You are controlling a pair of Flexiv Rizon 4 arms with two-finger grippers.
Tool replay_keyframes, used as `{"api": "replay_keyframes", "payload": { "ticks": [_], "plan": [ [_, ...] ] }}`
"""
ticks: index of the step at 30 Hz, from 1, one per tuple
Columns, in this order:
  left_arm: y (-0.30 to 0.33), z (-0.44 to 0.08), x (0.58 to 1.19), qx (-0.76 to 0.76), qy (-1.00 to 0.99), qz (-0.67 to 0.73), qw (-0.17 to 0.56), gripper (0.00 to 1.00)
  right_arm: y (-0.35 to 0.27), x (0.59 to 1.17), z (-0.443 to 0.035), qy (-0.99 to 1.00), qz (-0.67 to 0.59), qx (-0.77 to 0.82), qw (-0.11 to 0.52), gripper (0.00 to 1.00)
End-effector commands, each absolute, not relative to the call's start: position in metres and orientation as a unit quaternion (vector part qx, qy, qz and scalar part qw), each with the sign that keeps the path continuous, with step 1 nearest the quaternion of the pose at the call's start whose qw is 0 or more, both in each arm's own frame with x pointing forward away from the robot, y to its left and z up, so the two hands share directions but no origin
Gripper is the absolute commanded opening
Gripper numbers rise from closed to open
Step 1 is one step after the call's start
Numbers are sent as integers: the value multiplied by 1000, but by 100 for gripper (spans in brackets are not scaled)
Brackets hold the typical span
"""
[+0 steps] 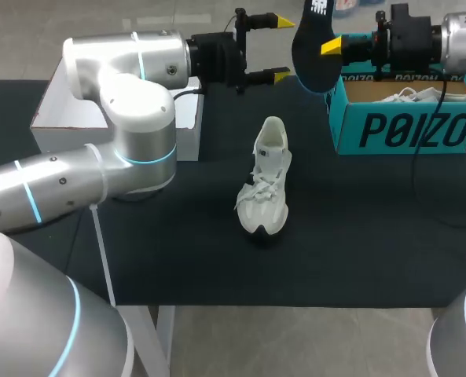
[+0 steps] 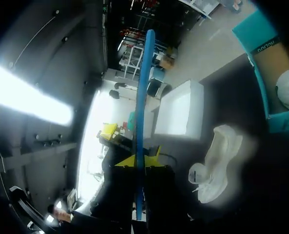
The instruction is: Take the shoe out of the shoebox, open the shoe tongue, remove and reinsert the insole, then place the shoe into the shoebox
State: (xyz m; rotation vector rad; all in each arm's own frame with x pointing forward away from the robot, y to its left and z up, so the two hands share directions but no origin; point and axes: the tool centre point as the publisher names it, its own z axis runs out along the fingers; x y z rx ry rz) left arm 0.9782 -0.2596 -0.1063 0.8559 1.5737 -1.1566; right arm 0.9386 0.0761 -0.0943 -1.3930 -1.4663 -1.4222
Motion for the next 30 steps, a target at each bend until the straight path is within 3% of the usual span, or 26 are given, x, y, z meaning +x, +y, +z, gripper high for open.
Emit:
{"api": "replay_keyframes", "payload": {
  "ticks": [1, 5, 6, 10, 22, 30],
  "plan": [
    [-232, -101, 978, 251, 723, -503, 402, 100, 72, 944, -87, -563, -546, -536, 313, 0],
    [-205, -100, 989, 208, 758, -543, 296, 100, 70, 952, -84, -564, -550, -536, 305, 0],
    [-200, -99, 989, 197, 777, -547, 241, 100, 70, 953, -84, -564, -550, -535, 305, 0],
    [-180, -100, 985, 217, 809, -510, 193, 100, 70, 956, -83, -565, -551, -534, 303, 0],
    [-118, -47, 955, 252, 822, -435, 267, 100, 69, 964, -83, -571, -547, -533, 299, 0],
    [-106, -45, 953, 227, 822, -426, 302, 100, 75, 967, -81, -575, -544, -531, 301, 0]
  ]
}}
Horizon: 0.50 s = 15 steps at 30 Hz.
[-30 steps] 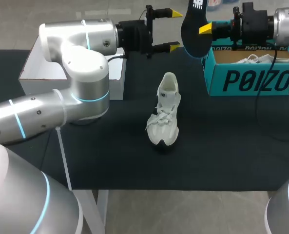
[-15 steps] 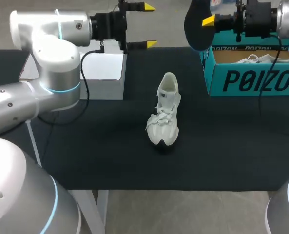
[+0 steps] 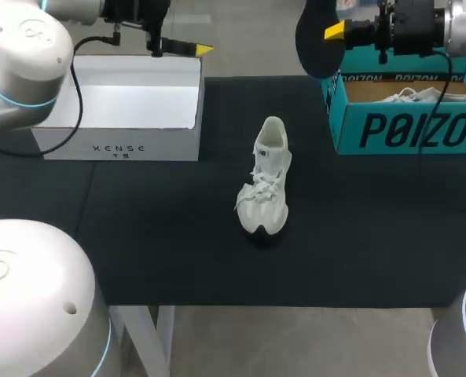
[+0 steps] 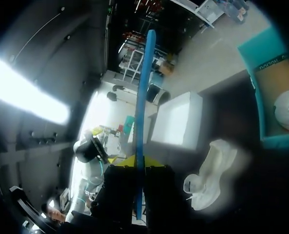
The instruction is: Take the shoe out of the shoebox, open the shoe tongue, remove and reinsert the insole, then place the shoe into the shoebox
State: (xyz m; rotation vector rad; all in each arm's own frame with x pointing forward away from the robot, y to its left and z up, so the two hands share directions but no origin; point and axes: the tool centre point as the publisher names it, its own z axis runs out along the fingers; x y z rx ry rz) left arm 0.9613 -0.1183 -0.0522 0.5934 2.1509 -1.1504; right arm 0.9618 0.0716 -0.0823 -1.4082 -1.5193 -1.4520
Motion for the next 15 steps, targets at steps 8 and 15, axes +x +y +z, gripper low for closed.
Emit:
{"api": "replay_keyframes", "payload": {
  "ticks": [8, 15],
  "plan": [
    [-106, -45, 953, 227, 822, -426, 302, 100, 79, 981, -70, -573, -593, -541, 165, 0],
    [-106, -45, 953, 227, 822, -426, 302, 100, 85, 999, -76, -576, -603, -541, 103, 0]
  ]
}}
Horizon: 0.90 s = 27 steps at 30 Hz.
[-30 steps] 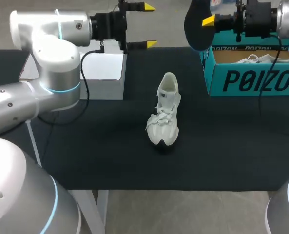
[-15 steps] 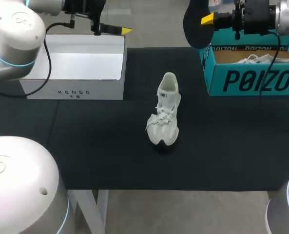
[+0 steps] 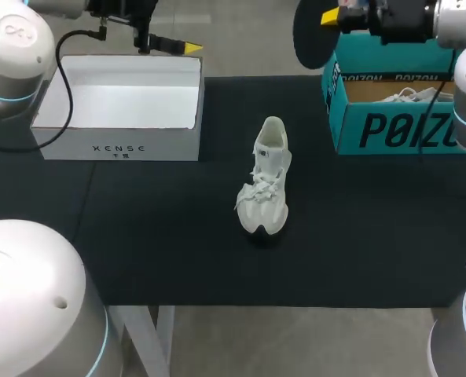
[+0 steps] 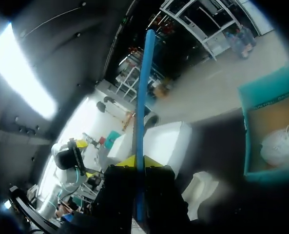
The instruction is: Take the shoe out of the shoebox, open the shoe tongue, remove and reinsert the insole, then place the shoe into the shoebox
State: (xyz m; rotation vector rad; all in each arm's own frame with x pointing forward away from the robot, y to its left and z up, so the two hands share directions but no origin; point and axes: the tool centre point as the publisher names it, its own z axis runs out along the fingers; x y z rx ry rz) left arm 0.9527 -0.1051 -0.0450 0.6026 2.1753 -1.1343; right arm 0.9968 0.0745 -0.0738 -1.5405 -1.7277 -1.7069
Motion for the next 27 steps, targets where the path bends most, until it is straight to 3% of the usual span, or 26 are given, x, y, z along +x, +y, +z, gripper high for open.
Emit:
{"api": "replay_keyframes", "payload": {
  "ticks": [1, 20, 27],
  "plan": [
    [-106, -45, 953, 227, 822, -426, 302, 100, 84, 1001, -75, -575, -604, -541, 104, 0],
    [-106, -45, 953, 227, 822, -426, 302, 100, 77, 1004, -72, -566, -606, -551, 93, 0],
    [-86, -63, 955, 305, 781, -438, 326, 100, 70, 1005, -82, -569, -644, -511, 21, 0]
  ]
}}
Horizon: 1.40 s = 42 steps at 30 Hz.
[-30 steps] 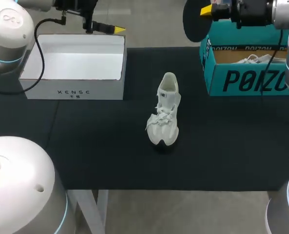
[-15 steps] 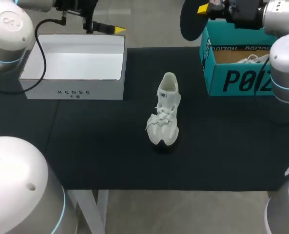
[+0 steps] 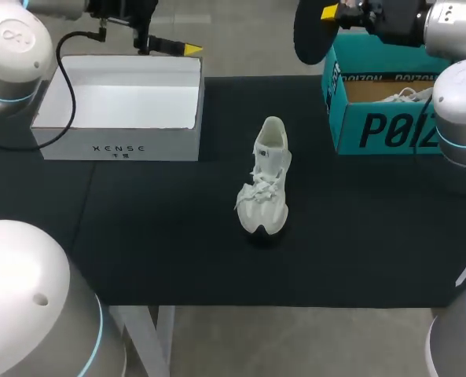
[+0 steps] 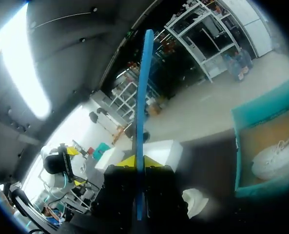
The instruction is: Take the shoe out of the shoebox, open the shoe tongue, remove and reinsert the insole, then place the shoe into the shoebox
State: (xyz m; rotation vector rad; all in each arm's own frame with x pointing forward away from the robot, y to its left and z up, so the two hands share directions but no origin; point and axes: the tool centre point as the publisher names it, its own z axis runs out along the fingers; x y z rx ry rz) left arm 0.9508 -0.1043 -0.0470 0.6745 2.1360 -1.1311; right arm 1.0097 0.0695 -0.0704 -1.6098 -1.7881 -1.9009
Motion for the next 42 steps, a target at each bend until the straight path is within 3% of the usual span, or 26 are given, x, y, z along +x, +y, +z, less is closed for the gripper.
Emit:
{"api": "replay_keyframes", "payload": {
  "ticks": [1, 5, 19, 42],
  "plan": [
    [-82, -66, 955, 321, 776, -436, 323, 100, 69, 1004, -82, -572, -651, -499, 15, 0],
    [-69, -73, 953, 354, 777, -413, 317, 100, 66, 1002, -83, -595, -655, -465, -7, 0],
    [-57, -121, 940, 314, 821, -385, 282, 100, 72, 1011, -102, -639, -627, -445, 4, 0],
    [-57, -121, 940, 314, 821, -385, 282, 100, 74, 1013, -104, -649, -617, -445, 7, 0]
  ]
}}
